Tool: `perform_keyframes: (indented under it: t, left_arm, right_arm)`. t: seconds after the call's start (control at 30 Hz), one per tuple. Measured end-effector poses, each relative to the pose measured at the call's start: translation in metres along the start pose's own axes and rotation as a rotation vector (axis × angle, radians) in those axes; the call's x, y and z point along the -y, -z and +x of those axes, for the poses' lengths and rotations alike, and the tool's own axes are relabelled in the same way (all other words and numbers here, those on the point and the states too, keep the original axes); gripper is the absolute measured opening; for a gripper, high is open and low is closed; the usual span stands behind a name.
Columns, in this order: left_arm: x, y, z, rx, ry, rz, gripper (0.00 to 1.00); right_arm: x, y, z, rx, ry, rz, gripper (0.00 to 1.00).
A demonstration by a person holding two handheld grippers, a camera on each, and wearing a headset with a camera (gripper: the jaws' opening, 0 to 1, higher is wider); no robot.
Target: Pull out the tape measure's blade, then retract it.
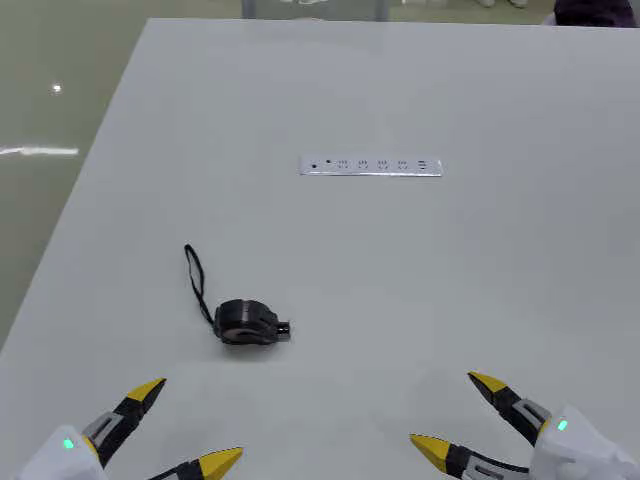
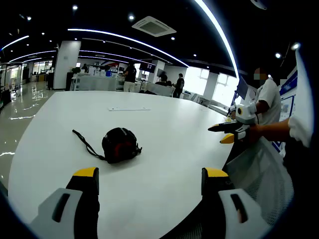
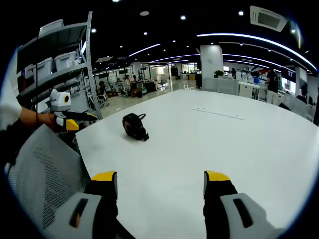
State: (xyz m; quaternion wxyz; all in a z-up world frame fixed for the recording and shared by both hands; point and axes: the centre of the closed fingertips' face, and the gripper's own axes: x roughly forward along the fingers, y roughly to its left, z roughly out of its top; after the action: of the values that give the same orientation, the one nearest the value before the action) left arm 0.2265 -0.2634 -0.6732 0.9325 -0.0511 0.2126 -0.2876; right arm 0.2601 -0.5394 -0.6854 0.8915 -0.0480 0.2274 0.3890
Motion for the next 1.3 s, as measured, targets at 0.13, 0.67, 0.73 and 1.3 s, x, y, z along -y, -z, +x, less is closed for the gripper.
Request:
perform_keyframes:
  t: [0.13, 0.67, 0.73, 1.3]
  left_arm:
    - [-0.002, 0.004, -0.001, -0.011, -0.004, -0.003, 0.83]
    - [-0.004, 0.008, 0.001, 0.001, -0.011, -0.023, 0.83]
    - [-0.006, 0.008, 0.000, 0.011, -0.018, -0.040, 0.83]
    - [0.002, 0.009, 0.002, -0.014, -0.012, -0.034, 0.81]
  right_arm:
    - [-0.004, 0.000, -0.001, -0.009, -0.008, -0.015, 0.71]
    - [-0.002, -0.001, -0.004, -0.005, 0.007, 0.001, 0.69]
    - [-0.004, -0.001, -0.003, -0.001, -0.004, 0.007, 0.70]
    - [-0.007, 0.003, -0.001, -0.010, -0.023, -0.003, 0.70]
